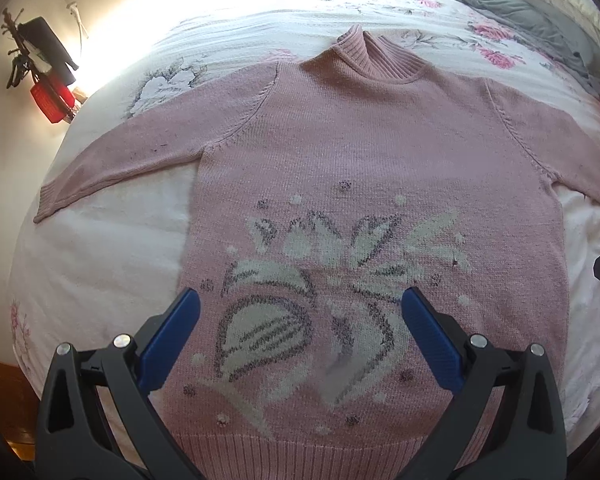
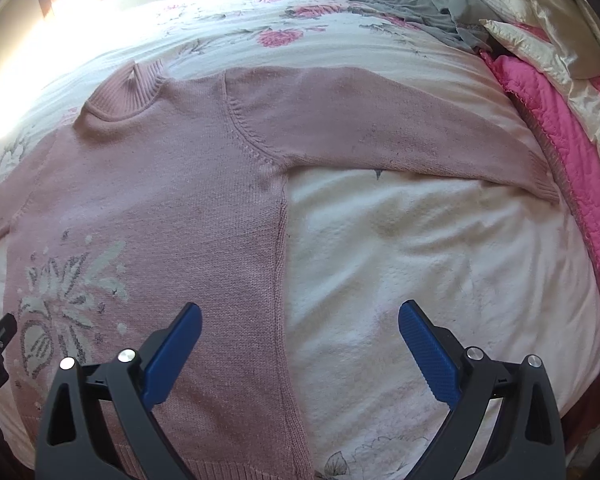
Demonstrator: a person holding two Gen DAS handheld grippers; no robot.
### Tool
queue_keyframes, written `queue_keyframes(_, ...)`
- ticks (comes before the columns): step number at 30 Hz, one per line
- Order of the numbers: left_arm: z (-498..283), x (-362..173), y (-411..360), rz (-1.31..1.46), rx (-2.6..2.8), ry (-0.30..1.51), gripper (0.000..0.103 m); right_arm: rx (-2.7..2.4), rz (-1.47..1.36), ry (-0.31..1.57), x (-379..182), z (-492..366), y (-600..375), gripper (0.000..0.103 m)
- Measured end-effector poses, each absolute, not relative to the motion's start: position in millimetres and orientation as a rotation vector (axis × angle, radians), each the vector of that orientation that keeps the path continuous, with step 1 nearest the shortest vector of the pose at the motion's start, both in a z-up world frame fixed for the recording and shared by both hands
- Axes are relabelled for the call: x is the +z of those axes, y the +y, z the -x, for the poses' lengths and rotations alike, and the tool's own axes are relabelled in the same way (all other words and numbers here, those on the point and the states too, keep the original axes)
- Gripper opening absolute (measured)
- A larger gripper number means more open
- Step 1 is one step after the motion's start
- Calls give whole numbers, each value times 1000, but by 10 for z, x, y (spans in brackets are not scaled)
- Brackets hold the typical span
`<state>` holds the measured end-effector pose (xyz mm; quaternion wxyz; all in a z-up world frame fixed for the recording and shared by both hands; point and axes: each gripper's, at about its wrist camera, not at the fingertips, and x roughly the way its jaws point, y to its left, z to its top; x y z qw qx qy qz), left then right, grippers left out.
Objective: Fold small clothes
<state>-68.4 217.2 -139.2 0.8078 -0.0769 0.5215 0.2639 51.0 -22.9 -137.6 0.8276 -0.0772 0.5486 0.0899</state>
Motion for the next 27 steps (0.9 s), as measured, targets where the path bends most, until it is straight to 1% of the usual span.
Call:
queue_keyframes(4,347,-1456,2038,176,495,1107,100,159,-8,1118,-1304,-854,-840,99)
queue_keyframes(9,-381,-1401,1757,205,403,1012,100,-30,-190,1145,-1376,-1727,-2136,99)
queue_keyframes(14,-1118,-1374,1343,217,324,961,100,-128,-335,1208,-1611,-2451,-3235,99)
queue_keyframes(18,-1540,-1456,1030,198,295,962,100,-177,-433,1268,-1903,-2768,-3746,95)
queue_keyframes(22,-1828,-1593,828,184,277,997,100,-199,-515,1303,-2147,-2912,-3985,95)
queue_keyframes(25,-1927,-1659,765,191,270,1016,100,-192,-570,1298,-2250,-2973,-4088,91)
queue_keyframes(26,-1935,-1672,755,191,270,1018,100,-194,-575,1277,-2236,-2976,-4117,85)
queue_keyframes(27,-1934,-1679,752,192,270,1019,100,-192,-570,1255,-2212,-2982,-4134,68)
